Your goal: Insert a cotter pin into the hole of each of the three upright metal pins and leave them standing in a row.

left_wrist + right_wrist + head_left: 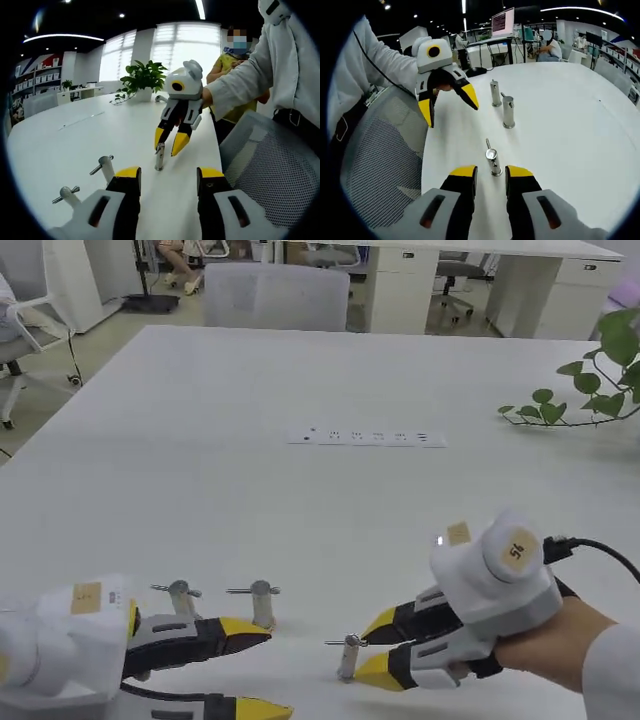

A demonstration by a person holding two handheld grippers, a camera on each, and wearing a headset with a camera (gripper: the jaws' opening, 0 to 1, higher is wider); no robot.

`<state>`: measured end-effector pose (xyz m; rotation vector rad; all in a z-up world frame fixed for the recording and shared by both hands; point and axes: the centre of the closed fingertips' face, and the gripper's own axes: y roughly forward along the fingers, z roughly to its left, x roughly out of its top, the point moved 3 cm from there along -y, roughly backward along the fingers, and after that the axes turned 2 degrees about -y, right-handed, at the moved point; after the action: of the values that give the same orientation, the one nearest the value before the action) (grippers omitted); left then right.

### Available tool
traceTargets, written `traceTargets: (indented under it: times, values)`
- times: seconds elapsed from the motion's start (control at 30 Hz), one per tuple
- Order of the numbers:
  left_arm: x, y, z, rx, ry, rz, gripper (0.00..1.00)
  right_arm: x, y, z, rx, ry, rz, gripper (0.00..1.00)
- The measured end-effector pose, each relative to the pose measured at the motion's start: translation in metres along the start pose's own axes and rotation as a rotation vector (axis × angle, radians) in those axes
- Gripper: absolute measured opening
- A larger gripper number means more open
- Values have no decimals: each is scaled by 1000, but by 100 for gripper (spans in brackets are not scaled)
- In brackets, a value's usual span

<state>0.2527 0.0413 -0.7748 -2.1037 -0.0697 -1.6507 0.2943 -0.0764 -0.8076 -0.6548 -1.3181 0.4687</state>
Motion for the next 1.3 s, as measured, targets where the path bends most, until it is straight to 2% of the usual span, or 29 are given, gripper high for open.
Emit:
traceTargets:
  times: [0.13, 0.37, 0.63, 0.87, 1.13, 1.3]
  values:
    - [4, -12, -8, -10, -40, -33, 51, -5, 6, 1, 5, 3, 0, 27]
    - [4, -29, -12, 14, -82, -58, 61, -7, 11, 3, 1, 4, -18, 29]
    - [1, -50, -1, 91, -107, -70, 71, -4, 16, -1, -26, -19, -36, 28]
    - [-3, -64, 8, 148, -116, -68, 71, -4, 20, -3, -33, -37, -41, 22]
    - [-4, -68, 14, 170, -129, -71, 71, -3, 22, -4, -36, -58, -59, 12]
    - [-4, -67, 14, 171, -127, -71, 71, -1, 21, -7, -50, -56, -71, 10]
